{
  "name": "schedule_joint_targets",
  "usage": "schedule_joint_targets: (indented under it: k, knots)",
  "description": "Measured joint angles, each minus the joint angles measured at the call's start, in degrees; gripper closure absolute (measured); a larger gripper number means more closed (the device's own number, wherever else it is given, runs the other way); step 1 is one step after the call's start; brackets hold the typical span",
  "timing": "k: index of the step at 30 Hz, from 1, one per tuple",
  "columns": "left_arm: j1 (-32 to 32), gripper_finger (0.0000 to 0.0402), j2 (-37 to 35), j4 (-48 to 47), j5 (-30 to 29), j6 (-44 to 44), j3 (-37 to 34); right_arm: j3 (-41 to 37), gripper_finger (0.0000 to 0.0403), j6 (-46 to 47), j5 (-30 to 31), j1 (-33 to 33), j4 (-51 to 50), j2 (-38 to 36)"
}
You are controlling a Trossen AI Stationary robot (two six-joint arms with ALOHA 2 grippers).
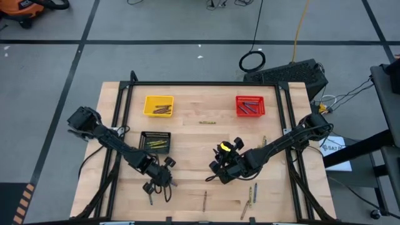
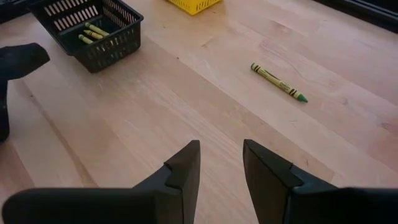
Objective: Sort crayons
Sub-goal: Put the blue crayon into the red bin
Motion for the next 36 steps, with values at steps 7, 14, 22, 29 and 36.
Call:
schedule_joint_targets:
  k: [7,14,22,29,36]
  knots:
    - [0.8,0.0319,0.2,-0.6,0.0,-6.7,-0.1,0.0,0.0293,-0.2,0.0,0.0,0.0,0.0]
    - [0.9,0.0389,0.2,-1.9,0.4,-7.5,-0.1,0.0,0.0293,-0.2,0.0,0.0,0.0,0.0]
    - [1.0,0.0392,-0.8,-3.1,1.3,-7.5,1.7,0.0,0.0293,-0.2,0.0,0.0,0.4,0.0]
    - [1.6,0.0393,-6.4,-3.4,-2.3,-7.5,3.1,0.0,0.0293,-4.6,-3.2,0.0,5.6,0.0]
    - [3.5,0.0394,-13.4,-3.5,-11.7,-7.0,3.2,0.0,0.0293,-24.3,-15.9,0.1,21.4,0.0]
